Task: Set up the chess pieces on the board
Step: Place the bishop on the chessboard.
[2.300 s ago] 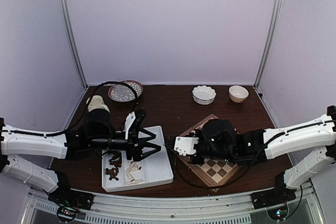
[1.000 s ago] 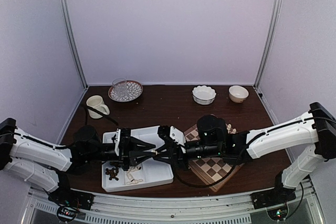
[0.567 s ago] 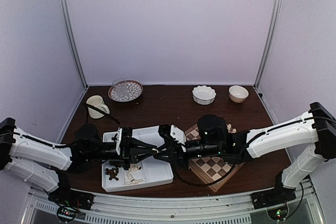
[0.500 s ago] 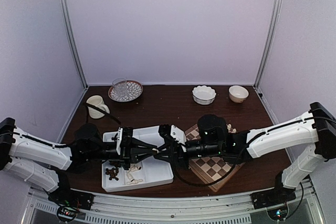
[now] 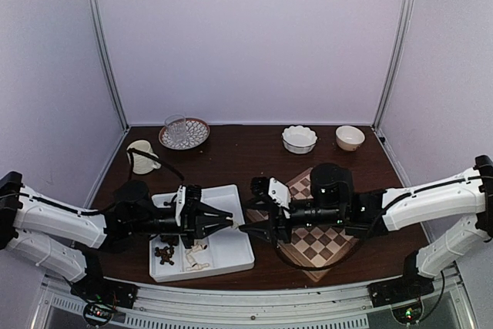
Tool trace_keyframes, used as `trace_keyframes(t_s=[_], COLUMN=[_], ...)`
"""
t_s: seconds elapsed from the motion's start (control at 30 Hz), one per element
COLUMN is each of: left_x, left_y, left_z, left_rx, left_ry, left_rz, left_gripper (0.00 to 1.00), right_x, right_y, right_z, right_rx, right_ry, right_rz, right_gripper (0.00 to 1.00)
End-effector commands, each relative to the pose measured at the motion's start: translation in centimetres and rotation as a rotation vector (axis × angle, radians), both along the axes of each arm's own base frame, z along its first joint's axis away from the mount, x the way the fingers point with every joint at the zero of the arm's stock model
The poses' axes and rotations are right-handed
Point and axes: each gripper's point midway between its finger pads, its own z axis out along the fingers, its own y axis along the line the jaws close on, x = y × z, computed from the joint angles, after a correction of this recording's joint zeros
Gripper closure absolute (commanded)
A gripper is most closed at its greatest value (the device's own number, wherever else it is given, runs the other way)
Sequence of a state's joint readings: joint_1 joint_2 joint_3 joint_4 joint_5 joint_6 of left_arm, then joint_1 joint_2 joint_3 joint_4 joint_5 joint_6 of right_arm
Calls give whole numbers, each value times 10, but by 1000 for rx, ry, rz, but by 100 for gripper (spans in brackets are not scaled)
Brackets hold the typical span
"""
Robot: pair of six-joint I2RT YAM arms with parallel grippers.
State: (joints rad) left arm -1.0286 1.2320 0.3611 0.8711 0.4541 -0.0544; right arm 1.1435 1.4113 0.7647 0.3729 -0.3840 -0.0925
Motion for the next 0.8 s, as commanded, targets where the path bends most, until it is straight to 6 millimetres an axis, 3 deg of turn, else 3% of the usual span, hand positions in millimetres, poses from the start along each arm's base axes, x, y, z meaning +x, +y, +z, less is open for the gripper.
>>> trace_keyframes(t_s=[0.0, 0.17, 0.4, 0.63, 0.77], left_x=[13, 24, 43, 74, 85], left_y=[-10, -29, -66, -108, -127], left_z=[3, -8, -24, -41, -56], left_rx=[4, 41, 47, 29, 45], left_ry=[7, 49, 103, 154, 167], left_rz=[40, 44, 46, 83, 89], left_gripper=[100, 100, 100, 100, 100], right_x=[14, 48, 112, 127, 125], right_y=[-24, -64, -125, -159, -166], right_z=[21, 36, 26, 30, 34], right_rx=[38, 77, 14, 72, 94], right_ry=[-98, -141, -89, -42, -42], right_rz=[-106, -358, -744, -885, -902], right_gripper=[37, 25, 22, 22, 22])
